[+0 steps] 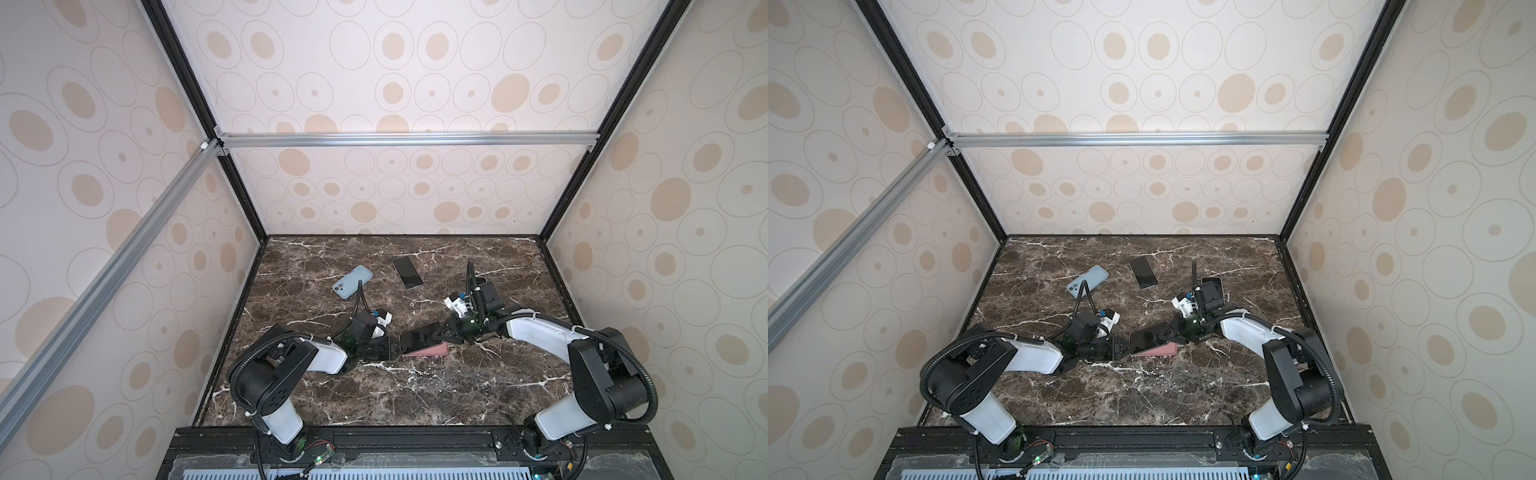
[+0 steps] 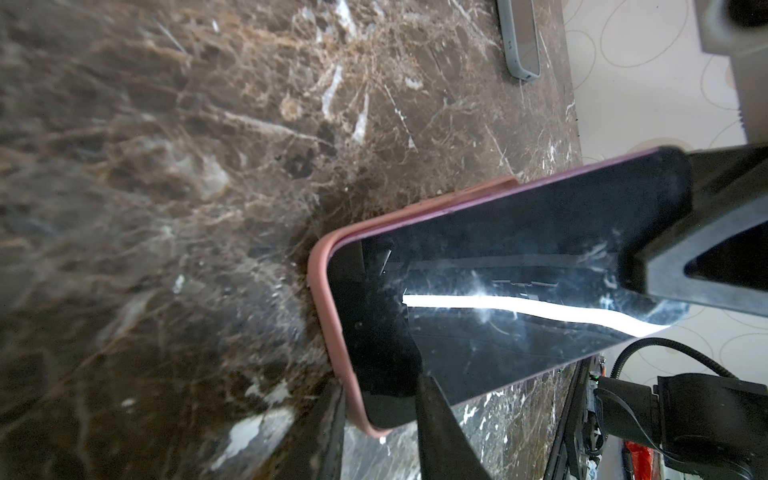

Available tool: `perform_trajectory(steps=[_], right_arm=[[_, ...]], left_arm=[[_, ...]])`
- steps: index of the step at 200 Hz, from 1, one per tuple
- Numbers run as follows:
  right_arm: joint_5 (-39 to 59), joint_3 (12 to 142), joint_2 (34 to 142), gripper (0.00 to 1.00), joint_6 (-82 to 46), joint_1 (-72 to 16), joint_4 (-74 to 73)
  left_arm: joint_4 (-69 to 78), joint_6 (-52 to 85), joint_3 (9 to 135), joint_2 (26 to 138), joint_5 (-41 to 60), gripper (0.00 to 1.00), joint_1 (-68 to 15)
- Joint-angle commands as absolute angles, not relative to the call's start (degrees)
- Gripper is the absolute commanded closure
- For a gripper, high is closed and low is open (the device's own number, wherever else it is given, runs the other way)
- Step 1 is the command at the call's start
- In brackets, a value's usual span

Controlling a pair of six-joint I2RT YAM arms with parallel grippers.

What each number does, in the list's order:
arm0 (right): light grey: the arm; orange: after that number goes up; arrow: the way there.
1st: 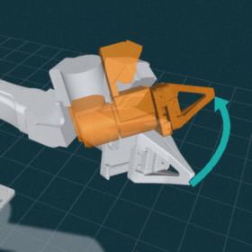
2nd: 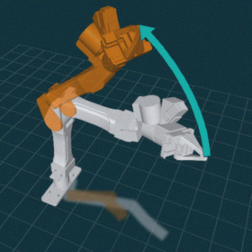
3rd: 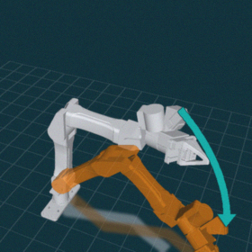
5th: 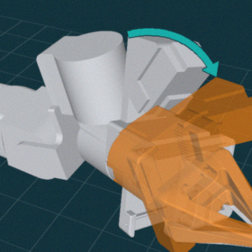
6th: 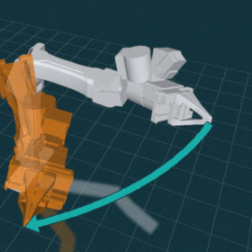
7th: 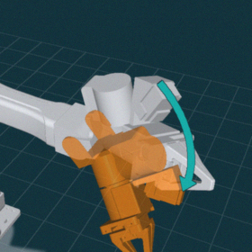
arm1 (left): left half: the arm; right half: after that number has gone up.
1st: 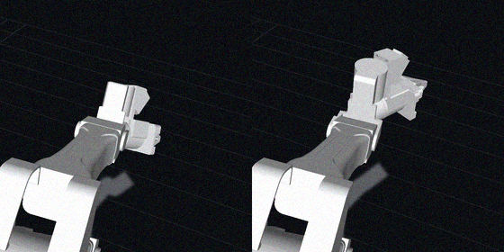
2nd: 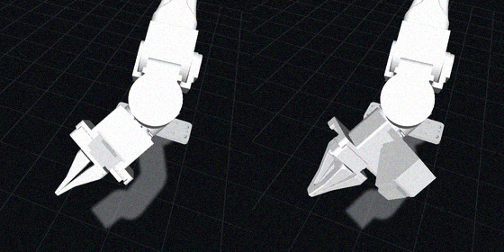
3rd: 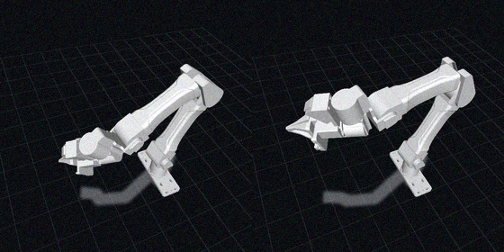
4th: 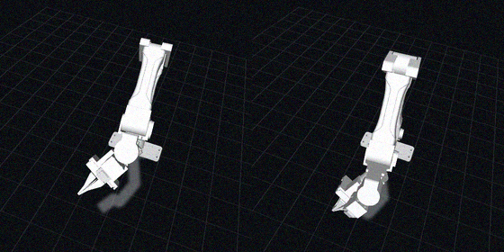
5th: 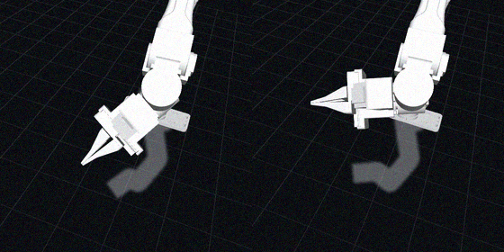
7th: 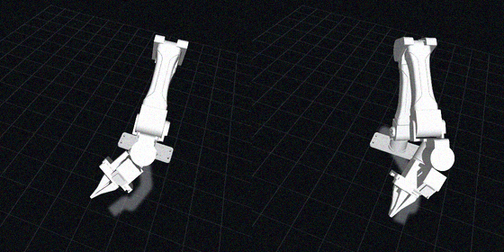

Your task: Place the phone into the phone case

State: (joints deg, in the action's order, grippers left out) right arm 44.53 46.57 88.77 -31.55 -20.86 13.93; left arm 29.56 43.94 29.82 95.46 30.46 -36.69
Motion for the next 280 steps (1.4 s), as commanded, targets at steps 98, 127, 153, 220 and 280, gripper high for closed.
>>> perform_trajectory(steps=[98,127,153,220,280], right_arm=[[34.79,46.39,92.68,0.88,-27.86,-21.22,23.01],[33.0,46.99,93.02,0.85,-27.08,-21.27,24.44],[31.41,47.53,93.28,0.82,-26.39,-21.42,26.03],[28.93,48.19,93.55,0.8,-25.53,-22.04,27.87],[25.63,49.48,94.04,0.77,-24.92,-22.85,30.71]], left_arm=[[32.34,45.26,30.46,97.29,31.11,0.74,-37.18],[32.34,45.26,30.66,97.42,31.2,0.74,-37.34],[32.43,45.27,30.8,97.74,31.35,0.74,-37.35],[33.41,45.74,30.7,98.53,31.55,0.76,-37.4],[34.27,45.97,29.79,98.26,31.55,0.77,-37.5]])
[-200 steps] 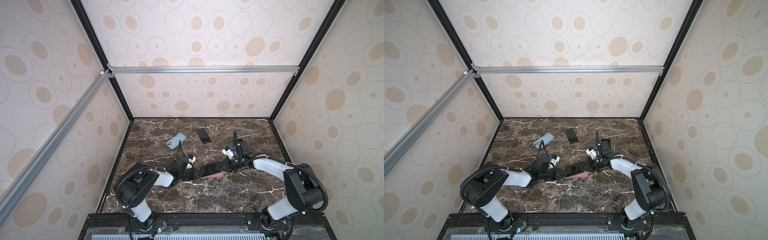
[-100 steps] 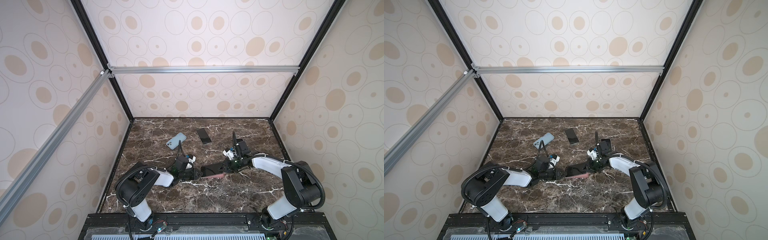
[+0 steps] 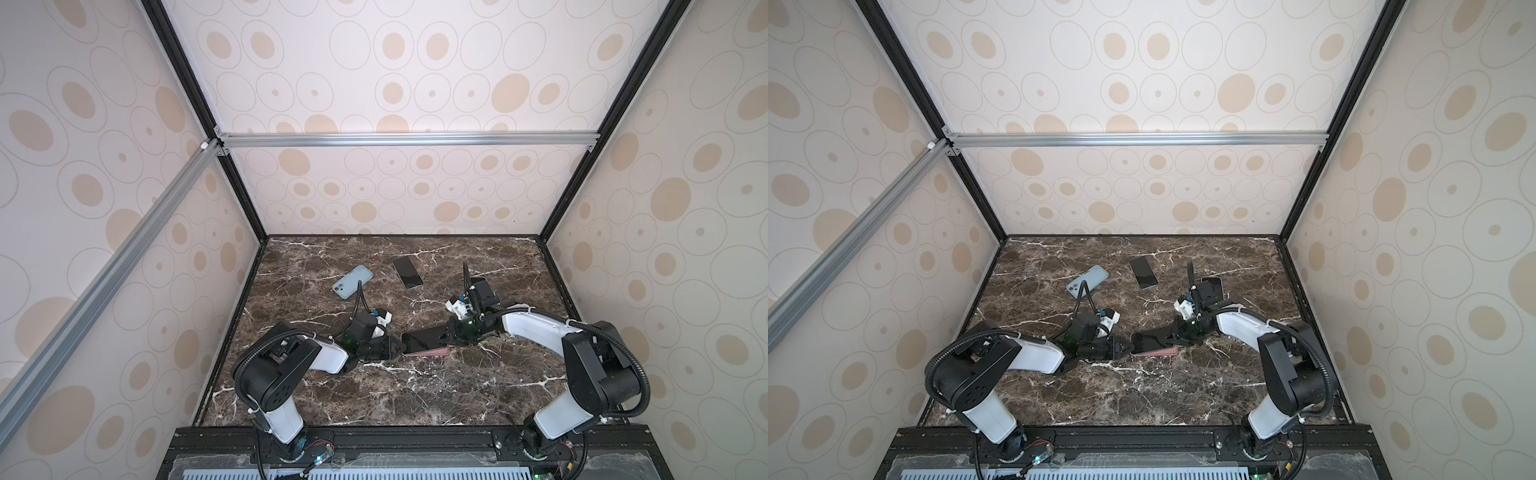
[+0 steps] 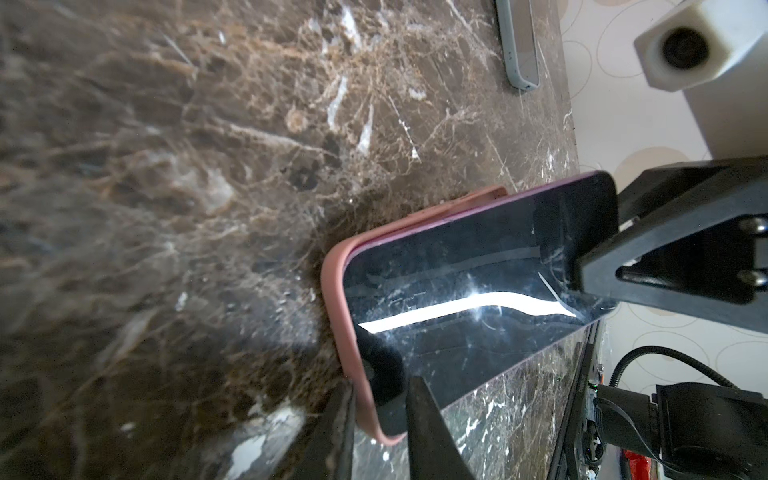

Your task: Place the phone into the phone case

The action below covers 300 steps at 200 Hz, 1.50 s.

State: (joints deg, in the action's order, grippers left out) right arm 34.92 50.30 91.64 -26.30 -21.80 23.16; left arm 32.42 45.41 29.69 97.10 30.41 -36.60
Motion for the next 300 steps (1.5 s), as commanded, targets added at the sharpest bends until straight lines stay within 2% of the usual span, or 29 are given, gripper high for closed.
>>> perform_trajectory(steps=[1,178,250,300], right_arm=[[25.51,49.48,94.04,0.77,-24.94,-22.85,30.74],[20.21,51.46,95.01,0.6,-24.91,-24.0,34.5],[18.56,52.5,92.99,0.6,-24.7,-24.37,36.36],[19.37,52.14,93.33,0.68,-24.52,-24.43,35.7]], left_arm=[[34.27,46.01,29.75,98.26,31.51,0.77,-37.52],[34.45,45.97,29.36,97.91,31.55,0.79,-37.46],[34.8,46.05,29.24,97.91,31.68,0.79,-37.52],[34.94,46.24,29.18,97.73,32.89,0.79,-37.47]])
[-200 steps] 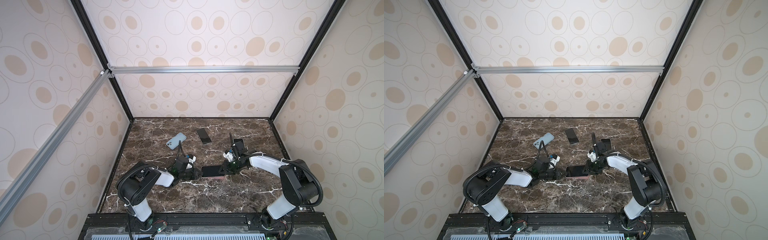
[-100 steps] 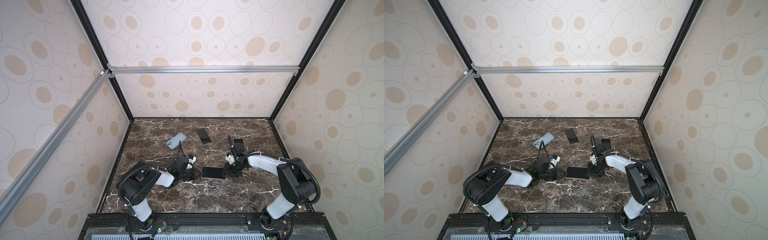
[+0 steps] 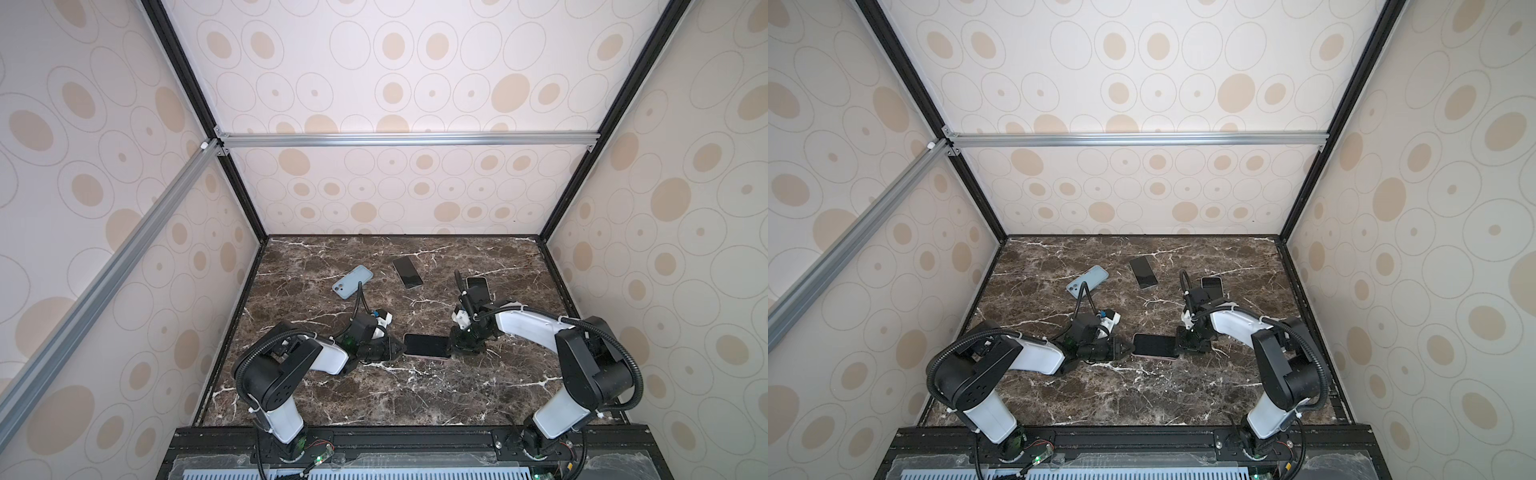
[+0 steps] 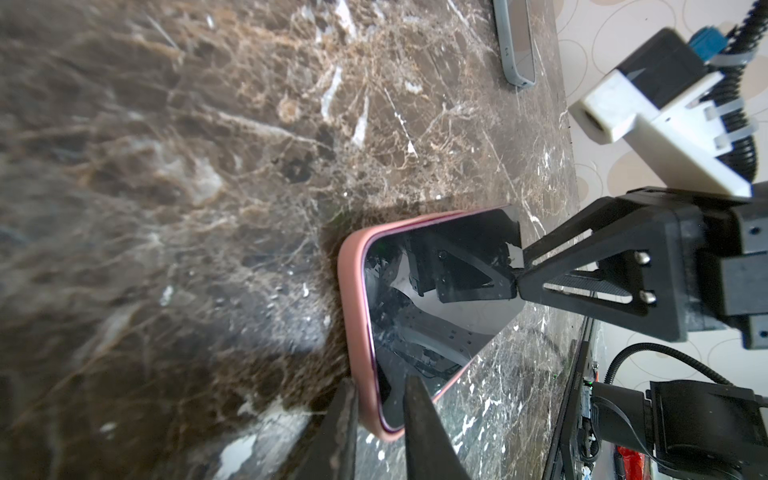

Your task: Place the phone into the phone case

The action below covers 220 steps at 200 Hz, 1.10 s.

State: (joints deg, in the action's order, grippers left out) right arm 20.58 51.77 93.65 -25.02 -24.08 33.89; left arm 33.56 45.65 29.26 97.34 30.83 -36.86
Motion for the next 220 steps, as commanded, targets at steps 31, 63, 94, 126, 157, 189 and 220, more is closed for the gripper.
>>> perform_trajectory(steps=[31,63,94,126,157,189,220], right_arm=[[20.47,52.36,94.61,0.75,-24.46,-24.81,34.38],[21.15,53.04,95.88,0.79,-24.26,-25.15,33.77],[22.23,54.12,97.28,0.81,-23.85,-25.7,33.37],[23.22,54.96,98.32,0.81,-23.73,-26.32,32.85],[23.48,55.65,99.18,0.81,-23.73,-26.71,32.69],[22.24,55.65,98.73,0.81,-23.74,-26.82,32.66],[20.5,56.91,98.61,0.81,-23.42,-26.83,33.45]], left_arm=[[35.16,46.68,28.36,96.65,33.7,0.8,-37.69],[35.31,46.95,27.03,95.36,34.13,0.8,-37.75],[36.59,47.2,26.39,96.21,34.72,0.8,-38.05],[38.37,48.08,26.28,97.03,35.04,0.81,-38.31],[38.67,48.31,26.21,96.94,35.11,0.81,-38.45],[37.98,48.11,26.1,95.87,35.12,0.81,-38.57],[36.64,47.48,26.04,94.88,34.73,0.8,-38.53]])
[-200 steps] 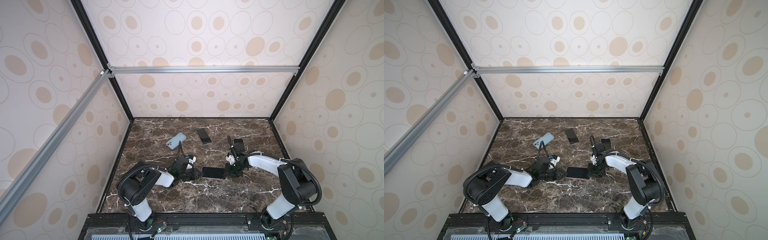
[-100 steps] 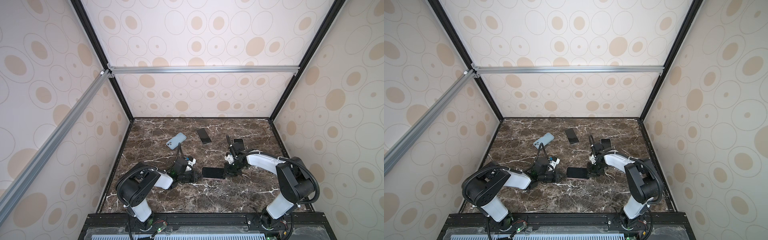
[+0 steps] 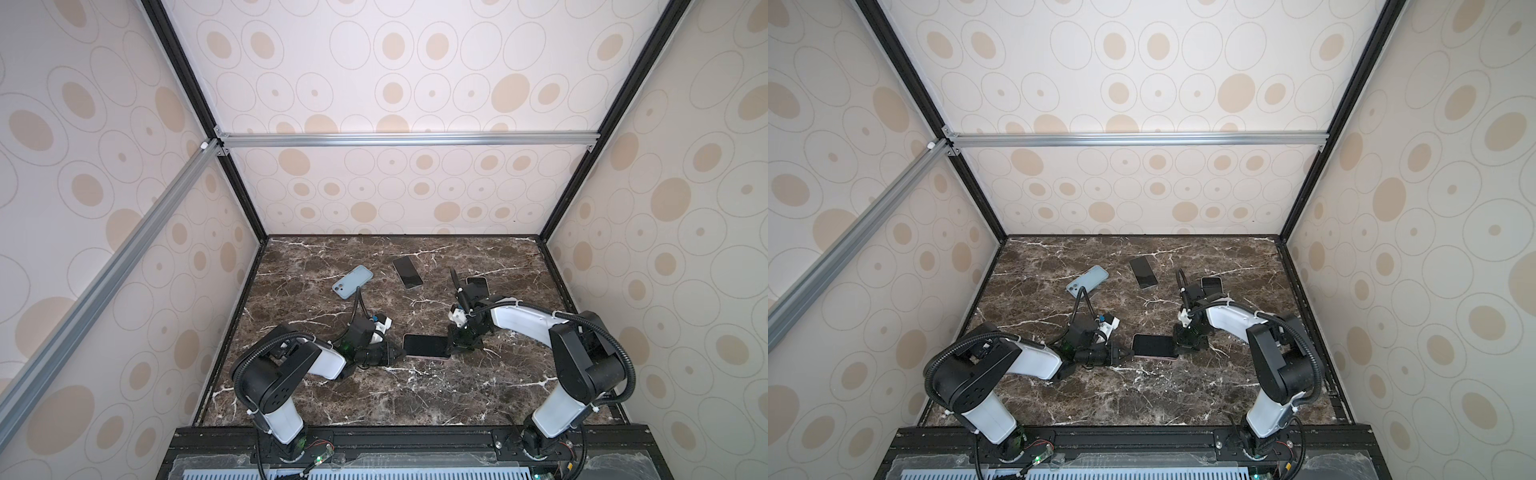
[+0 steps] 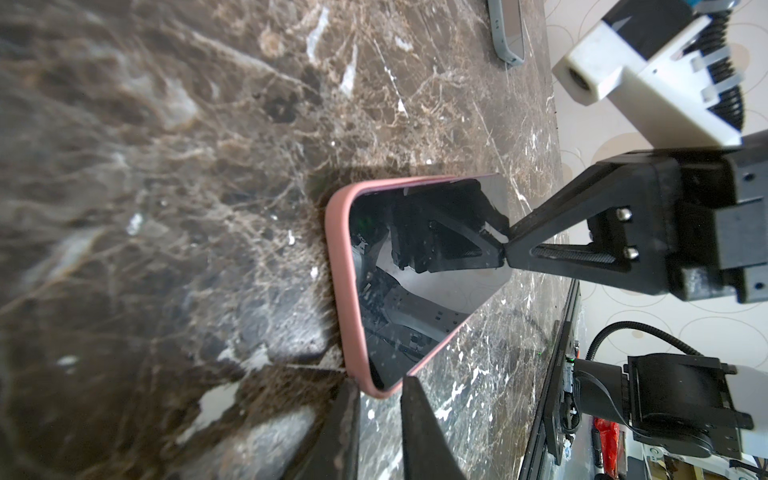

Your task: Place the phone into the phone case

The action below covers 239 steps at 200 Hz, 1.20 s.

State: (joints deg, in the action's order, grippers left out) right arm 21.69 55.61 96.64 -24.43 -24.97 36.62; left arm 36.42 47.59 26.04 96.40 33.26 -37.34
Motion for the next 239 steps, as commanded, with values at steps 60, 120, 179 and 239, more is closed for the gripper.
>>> perform_trajectory(steps=[60,120,179,239], right_arm=[[18.03,56.62,95.97,0.75,-23.82,-26.83,35.22],[15.83,55.82,93.36,0.75,-23.73,-26.87,36.9],[16.61,54.6,93.51,0.77,-23.73,-26.81,36.06],[17.66,53.45,94.18,0.8,-23.73,-26.94,35.69]], left_arm=[[25.79,43.68,28.91,89.75,27.25,0.64,-38.51],[17.86,39.06,35.16,92.25,23.45,0.65,-38.43],[14.16,36.99,38.13,95.07,23.16,0.68,-38.49],[13.71,36.26,38.83,96.06,23.98,0.71,-38.5]])
